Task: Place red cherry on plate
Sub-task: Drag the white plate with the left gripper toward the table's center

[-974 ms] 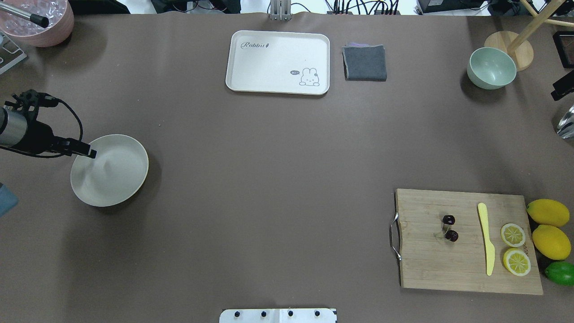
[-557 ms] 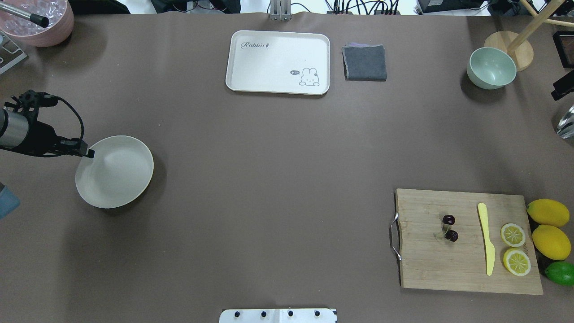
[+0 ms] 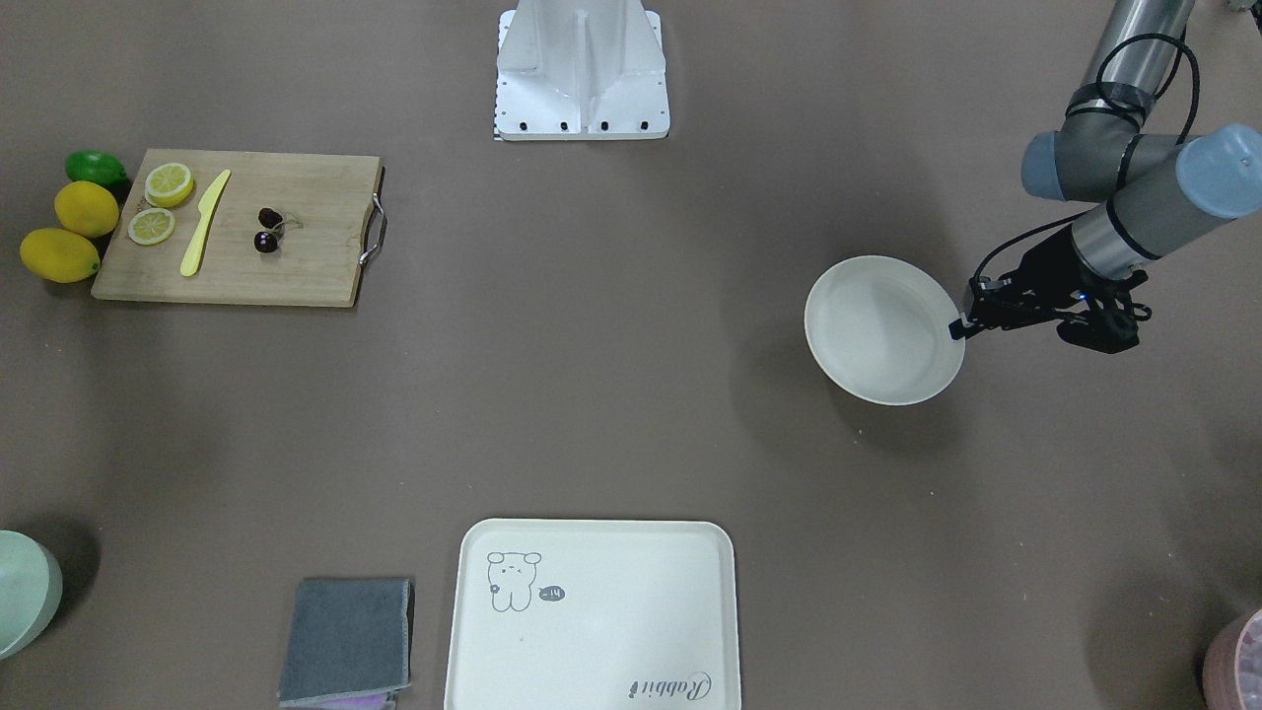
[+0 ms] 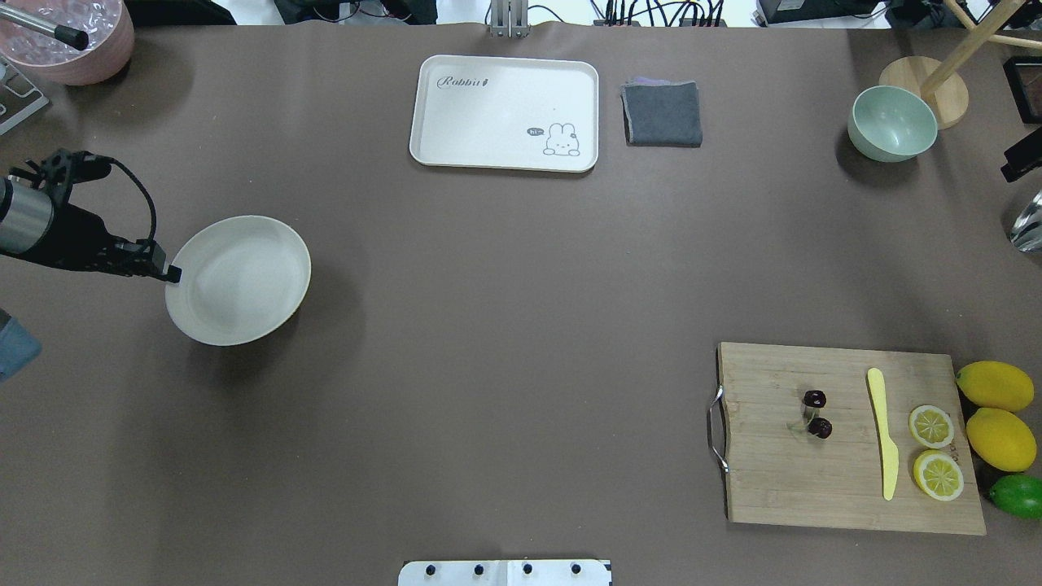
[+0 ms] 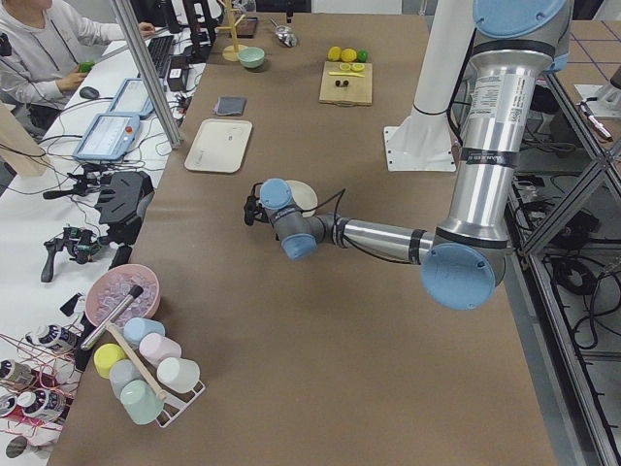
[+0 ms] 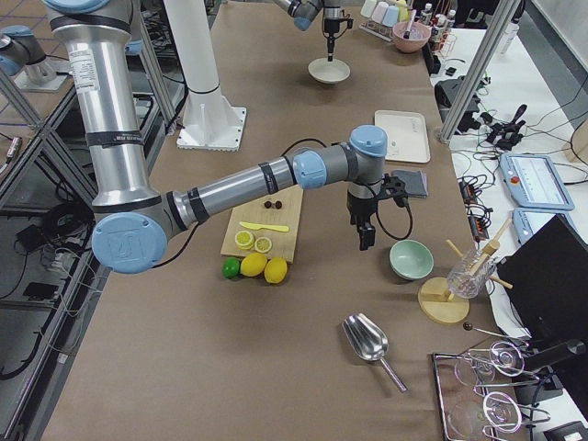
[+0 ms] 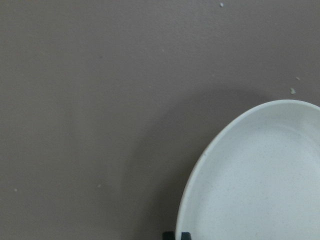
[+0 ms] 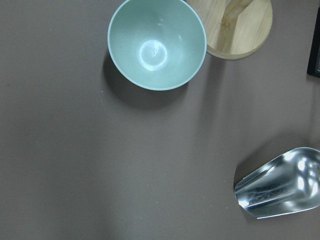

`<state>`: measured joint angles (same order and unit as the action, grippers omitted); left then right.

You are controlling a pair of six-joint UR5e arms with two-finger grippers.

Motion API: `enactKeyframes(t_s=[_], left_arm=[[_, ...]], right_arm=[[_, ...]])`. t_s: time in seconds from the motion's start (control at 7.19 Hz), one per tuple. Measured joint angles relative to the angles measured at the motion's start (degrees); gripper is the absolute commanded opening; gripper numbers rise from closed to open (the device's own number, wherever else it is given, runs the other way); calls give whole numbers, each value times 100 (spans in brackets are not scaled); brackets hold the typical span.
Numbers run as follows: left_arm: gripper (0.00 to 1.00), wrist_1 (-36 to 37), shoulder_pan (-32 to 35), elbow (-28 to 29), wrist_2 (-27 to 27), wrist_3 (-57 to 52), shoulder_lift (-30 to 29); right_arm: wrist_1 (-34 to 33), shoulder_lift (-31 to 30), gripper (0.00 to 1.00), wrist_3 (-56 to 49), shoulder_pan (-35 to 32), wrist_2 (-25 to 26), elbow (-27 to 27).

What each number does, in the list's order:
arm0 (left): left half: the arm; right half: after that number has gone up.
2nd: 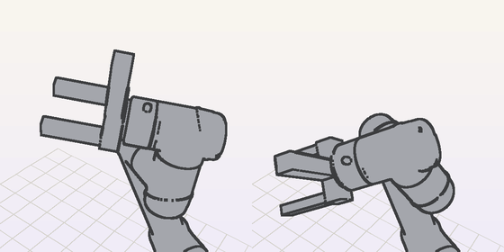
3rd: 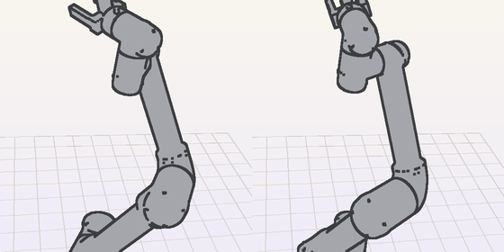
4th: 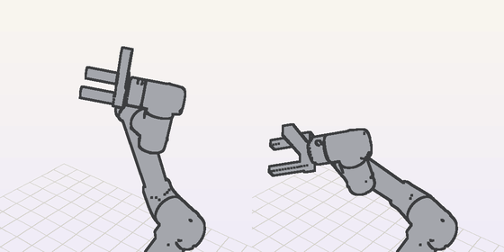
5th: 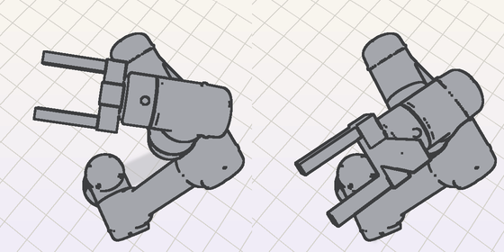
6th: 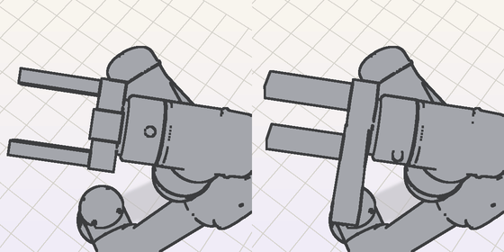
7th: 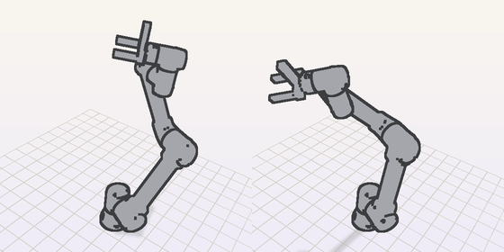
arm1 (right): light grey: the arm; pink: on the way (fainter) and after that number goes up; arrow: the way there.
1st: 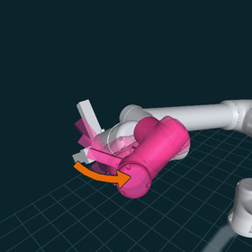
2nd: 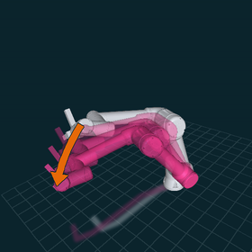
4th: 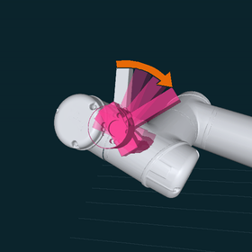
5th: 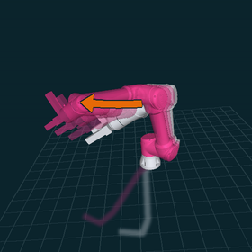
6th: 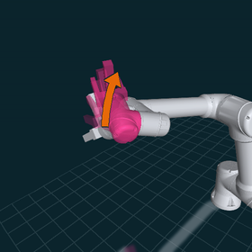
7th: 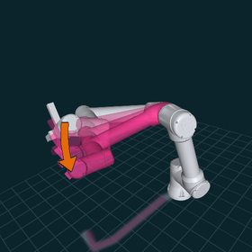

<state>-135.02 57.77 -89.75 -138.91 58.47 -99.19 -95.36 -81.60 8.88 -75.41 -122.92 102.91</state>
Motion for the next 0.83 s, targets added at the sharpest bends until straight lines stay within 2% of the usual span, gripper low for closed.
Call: enactKeyframes(t_s=[0.28, 0.42, 0.83], left_arm=[[0, 1495, 31, -761, -25, 363, -700], [0, 1767, -317, -870, 293, 917, -1119], [0, 1922, -2201, -742, 2304, 2497, -2015]], right_arm=[[0, -19, 100, 0, 0, -14, 6], [-2, -14, 100, 0, 0, -27, 7], [-6, -14, 100, -8, 0, -54, 15]])
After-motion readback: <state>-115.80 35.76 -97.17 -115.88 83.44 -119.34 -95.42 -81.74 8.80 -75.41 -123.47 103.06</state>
